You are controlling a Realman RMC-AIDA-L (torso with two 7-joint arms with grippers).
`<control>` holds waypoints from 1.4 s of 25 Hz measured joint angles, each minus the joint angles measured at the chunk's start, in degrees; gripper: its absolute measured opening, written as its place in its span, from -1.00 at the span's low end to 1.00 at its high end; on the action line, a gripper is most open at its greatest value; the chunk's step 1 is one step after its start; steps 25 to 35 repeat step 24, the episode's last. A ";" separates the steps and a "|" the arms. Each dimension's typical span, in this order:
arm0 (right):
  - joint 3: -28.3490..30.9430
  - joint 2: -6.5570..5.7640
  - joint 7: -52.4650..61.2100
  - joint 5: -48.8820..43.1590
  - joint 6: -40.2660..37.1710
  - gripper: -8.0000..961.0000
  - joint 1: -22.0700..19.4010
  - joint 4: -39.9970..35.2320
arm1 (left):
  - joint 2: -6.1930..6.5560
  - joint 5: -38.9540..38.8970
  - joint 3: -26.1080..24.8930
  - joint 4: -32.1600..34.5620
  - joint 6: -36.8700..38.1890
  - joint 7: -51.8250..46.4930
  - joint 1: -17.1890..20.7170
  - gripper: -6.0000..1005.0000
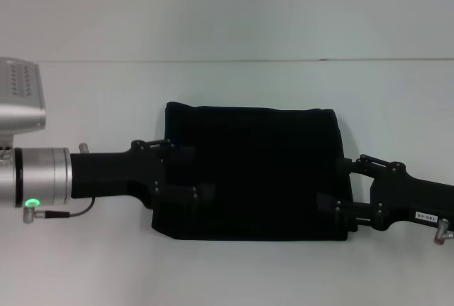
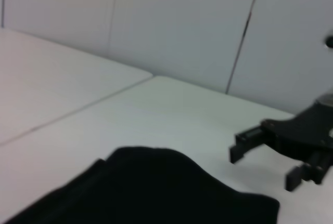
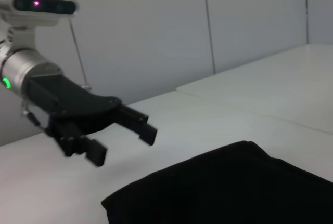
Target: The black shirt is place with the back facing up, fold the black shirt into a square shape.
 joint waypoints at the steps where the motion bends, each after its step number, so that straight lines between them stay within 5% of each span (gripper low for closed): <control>1: -0.07 -0.04 0.20 0.00 0.46 0.84 0.12 0.20 | -0.04 0.12 0.81 -0.01 -0.05 -0.13 0.17 0.77; 35: -0.54 -0.16 0.45 0.05 1.25 0.84 -0.24 1.06 | -1.48 -0.19 0.92 -0.57 -4.53 -0.39 1.11 0.77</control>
